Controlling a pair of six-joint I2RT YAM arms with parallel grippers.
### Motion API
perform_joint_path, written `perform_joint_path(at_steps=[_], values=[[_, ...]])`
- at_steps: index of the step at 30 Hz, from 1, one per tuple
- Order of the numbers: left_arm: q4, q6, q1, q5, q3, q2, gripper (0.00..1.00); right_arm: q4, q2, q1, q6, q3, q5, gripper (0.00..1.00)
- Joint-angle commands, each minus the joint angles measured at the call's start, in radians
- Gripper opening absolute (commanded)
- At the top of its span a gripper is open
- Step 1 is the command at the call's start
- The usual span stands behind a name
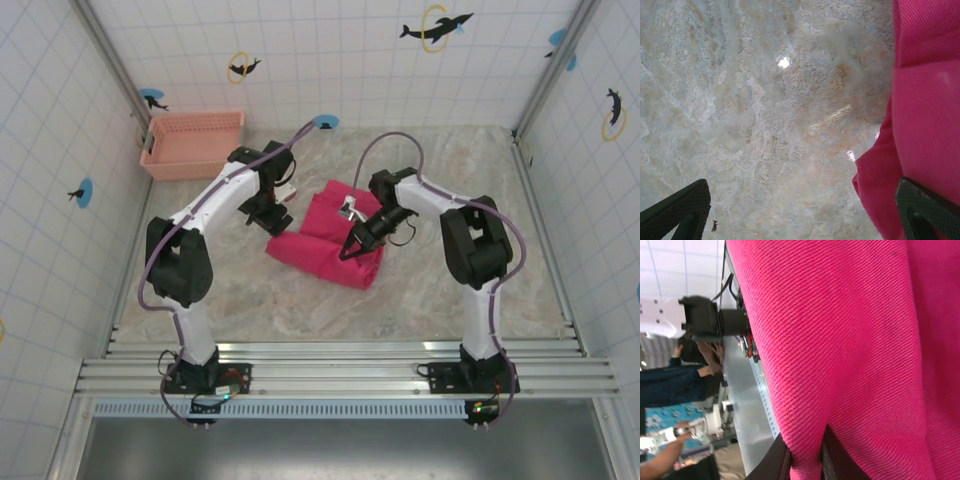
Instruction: Roll up the long pants
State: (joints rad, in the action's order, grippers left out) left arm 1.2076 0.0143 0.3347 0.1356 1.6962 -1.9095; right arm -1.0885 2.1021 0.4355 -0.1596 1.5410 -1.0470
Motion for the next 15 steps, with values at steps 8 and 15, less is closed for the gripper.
perform_joint_path(at_steps=[8, 15], values=[[0.104, 0.006, 0.027, 0.063, 0.097, 0.009, 0.97, -0.043, 0.188, -0.018, 0.026, 0.146, 0.027, 0.16], [0.075, 0.032, 0.076, -0.045, 0.132, -0.03, 0.97, -0.044, 0.231, -0.035, 0.02, 0.14, 0.088, 0.18]])
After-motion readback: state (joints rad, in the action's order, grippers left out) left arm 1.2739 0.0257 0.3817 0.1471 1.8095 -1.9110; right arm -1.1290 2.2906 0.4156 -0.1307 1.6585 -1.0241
